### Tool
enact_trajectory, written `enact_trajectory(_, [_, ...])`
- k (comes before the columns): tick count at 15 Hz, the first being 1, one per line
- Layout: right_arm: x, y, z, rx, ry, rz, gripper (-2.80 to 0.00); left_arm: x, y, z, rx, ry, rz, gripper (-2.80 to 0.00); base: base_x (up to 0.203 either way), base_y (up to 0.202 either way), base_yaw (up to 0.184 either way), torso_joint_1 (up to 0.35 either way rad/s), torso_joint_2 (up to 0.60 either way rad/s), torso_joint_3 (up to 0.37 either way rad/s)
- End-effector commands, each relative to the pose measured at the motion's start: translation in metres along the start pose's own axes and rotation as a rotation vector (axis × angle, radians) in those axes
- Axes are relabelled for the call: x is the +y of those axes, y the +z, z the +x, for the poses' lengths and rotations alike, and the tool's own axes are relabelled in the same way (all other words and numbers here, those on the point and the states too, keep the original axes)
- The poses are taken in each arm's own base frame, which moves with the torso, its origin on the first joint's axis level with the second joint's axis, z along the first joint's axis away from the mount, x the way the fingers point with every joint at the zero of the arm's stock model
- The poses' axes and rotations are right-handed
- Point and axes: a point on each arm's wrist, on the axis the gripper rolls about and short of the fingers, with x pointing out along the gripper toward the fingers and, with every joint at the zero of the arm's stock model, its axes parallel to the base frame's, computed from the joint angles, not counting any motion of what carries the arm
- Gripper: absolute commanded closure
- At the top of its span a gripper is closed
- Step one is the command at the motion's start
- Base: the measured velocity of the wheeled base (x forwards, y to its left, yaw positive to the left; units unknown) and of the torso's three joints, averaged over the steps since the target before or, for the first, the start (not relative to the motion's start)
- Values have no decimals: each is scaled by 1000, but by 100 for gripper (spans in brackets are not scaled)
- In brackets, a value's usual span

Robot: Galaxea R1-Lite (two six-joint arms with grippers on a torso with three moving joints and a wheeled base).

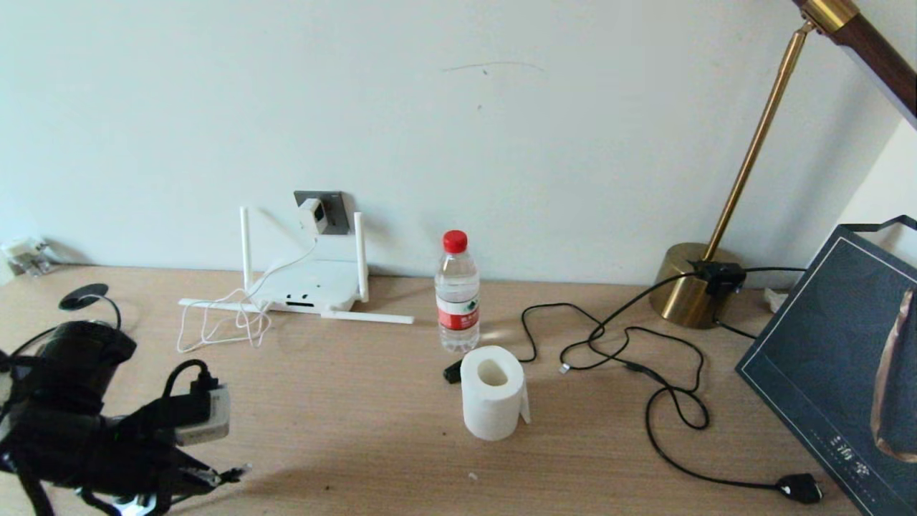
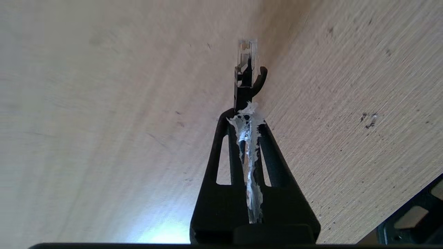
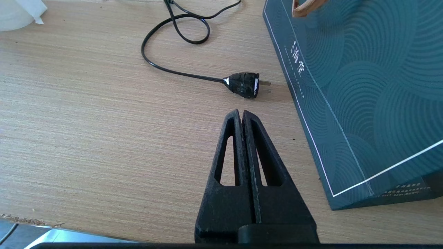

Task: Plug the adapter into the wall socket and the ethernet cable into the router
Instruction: Pick up cable

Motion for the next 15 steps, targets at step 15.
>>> enact_trajectory(15, [0, 0, 0, 2, 2, -1, 0, -29, 60, -68, -257, 188, 124, 0, 0, 0, 0, 0, 0, 0])
